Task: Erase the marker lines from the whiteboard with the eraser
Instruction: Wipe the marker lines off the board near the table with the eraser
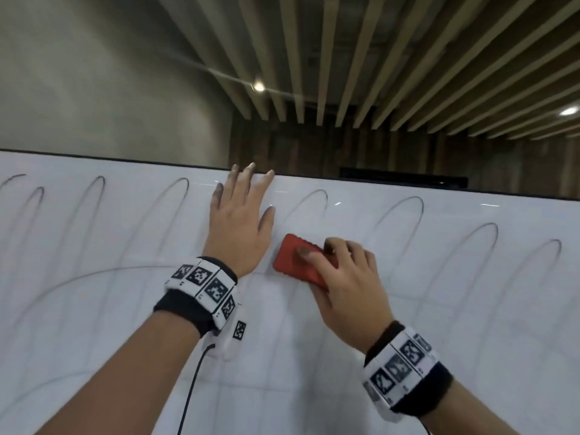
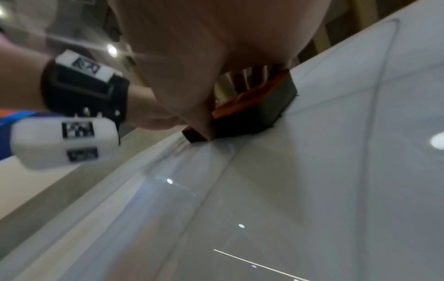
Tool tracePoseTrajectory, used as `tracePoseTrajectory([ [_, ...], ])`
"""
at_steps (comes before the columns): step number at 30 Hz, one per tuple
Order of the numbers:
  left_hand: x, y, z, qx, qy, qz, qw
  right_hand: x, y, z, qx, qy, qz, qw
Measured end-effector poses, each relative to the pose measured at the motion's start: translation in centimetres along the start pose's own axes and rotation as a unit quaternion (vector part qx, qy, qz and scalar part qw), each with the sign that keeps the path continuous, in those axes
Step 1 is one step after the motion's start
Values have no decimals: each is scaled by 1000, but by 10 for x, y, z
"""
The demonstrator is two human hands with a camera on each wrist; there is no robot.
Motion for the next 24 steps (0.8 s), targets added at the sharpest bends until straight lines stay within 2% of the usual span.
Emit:
tracePoseTrajectory([
  [2, 0, -1, 2, 19, 30, 7, 999, 14, 15, -7, 11, 9, 27, 1000],
  [5, 10, -2, 1, 40, 58, 8, 997, 53, 49, -27, 6, 79, 132, 988],
  [7, 16, -1, 3, 55, 59, 13, 997, 64, 57, -31, 10, 107, 173, 979],
  [9, 18, -2, 7, 57, 56, 11, 997, 53, 39, -23, 12, 97, 139, 986],
  [12, 21, -6, 12, 84, 47, 11, 995, 7, 2, 6, 6, 11, -18, 1000],
  [13, 22, -7, 13, 95, 42, 10, 995, -2, 1, 8, 7, -8, -46, 999],
  [15, 24, -7, 12, 109, 32, 6, 994, 6, 22, -2, 18, 2, -27, 999],
  [18, 26, -4, 7, 121, 22, -1, 992, 42, 71, -34, 20, 78, 110, 991],
  [20, 25, 0, 4, 132, 15, -7, 991, 52, 88, -45, 21, 98, 155, 983],
  [22, 23, 2, 4, 141, 9, -18, 990, 39, 74, -38, 17, 92, 136, 986],
  [24, 21, 5, 5, 151, 10, -30, 988, 4, 43, -18, 25, 53, 53, 997],
])
Point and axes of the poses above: each hand's wrist, its own x-axis towards the middle knuckle, its own z-axis out of the palm, y = z × x, the point moved 4 cm from there along x, towards the middle knuckle, and after that the axes turned 2 degrees about -x, right-handed, at the moved point
